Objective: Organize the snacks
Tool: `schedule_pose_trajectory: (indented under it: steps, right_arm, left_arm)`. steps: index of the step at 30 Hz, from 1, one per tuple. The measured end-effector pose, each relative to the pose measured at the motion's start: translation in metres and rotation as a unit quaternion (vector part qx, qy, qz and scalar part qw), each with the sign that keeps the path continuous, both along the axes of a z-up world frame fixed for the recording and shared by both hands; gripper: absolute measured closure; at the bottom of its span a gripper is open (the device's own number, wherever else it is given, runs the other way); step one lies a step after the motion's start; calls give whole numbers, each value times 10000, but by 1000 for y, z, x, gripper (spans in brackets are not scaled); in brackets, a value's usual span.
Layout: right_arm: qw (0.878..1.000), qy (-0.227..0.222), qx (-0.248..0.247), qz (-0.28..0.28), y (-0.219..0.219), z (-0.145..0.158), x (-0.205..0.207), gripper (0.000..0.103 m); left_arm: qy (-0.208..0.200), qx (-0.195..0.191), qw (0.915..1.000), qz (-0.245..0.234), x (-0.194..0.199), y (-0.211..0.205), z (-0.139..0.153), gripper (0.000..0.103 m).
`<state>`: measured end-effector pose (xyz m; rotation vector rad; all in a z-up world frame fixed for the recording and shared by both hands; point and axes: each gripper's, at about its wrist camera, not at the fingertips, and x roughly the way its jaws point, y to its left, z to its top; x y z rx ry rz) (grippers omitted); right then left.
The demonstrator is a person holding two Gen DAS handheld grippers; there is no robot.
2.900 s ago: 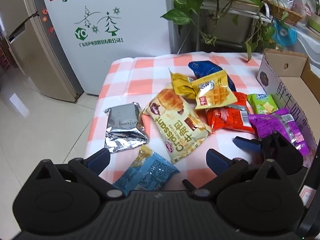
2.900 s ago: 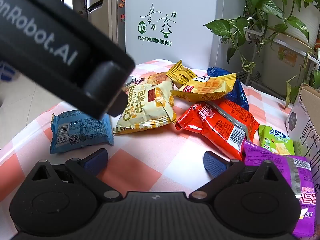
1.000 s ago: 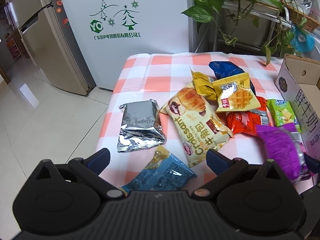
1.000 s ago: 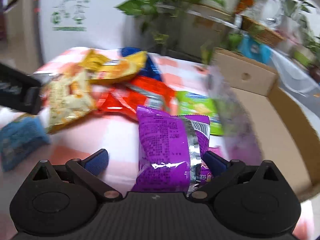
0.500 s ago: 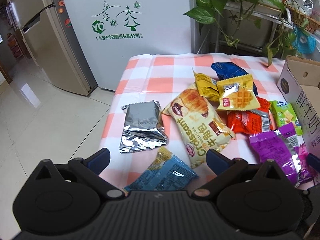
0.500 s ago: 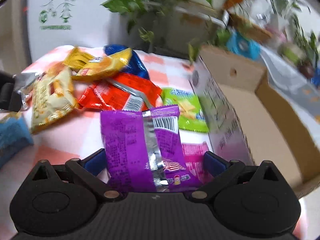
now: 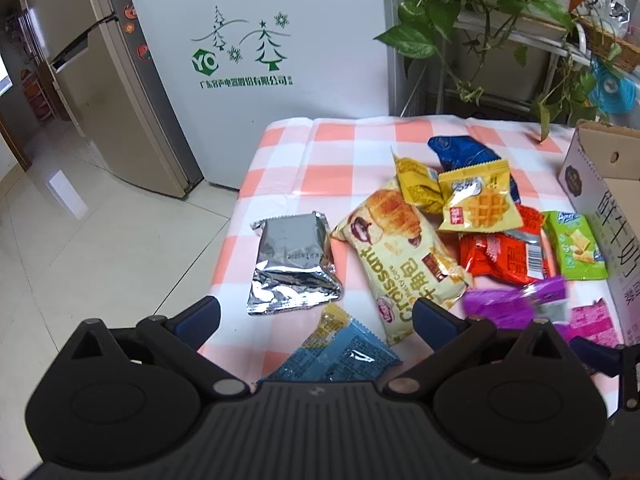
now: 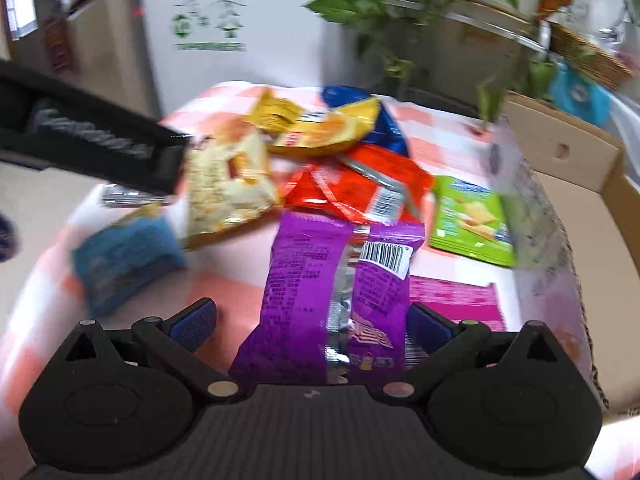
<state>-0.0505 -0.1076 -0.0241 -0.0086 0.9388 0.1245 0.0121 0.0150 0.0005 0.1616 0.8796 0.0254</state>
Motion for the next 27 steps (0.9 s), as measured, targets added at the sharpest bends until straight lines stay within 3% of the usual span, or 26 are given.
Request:
schedule_pose_trajectory:
  steps: [6,12,21,27]
  right_arm:
    - [9997,-190,-120,91,-6,21,0,0]
    - [9998,-58,61,-172,-26,43,8,0]
    - [9999,-94,22,-101,-45,67,10,0]
    - [9993,-310,-223,-14,-53,85,29,0]
  left_arm:
    - [-155,-8,9998,-147,-9,3,14,1]
    - [-140,121,9995,-244,-17,9,20,1]
    - [-365,134,9985,-395,-26,21,39,1]
    - [-162,58,9987,-488,-15,20,43,1]
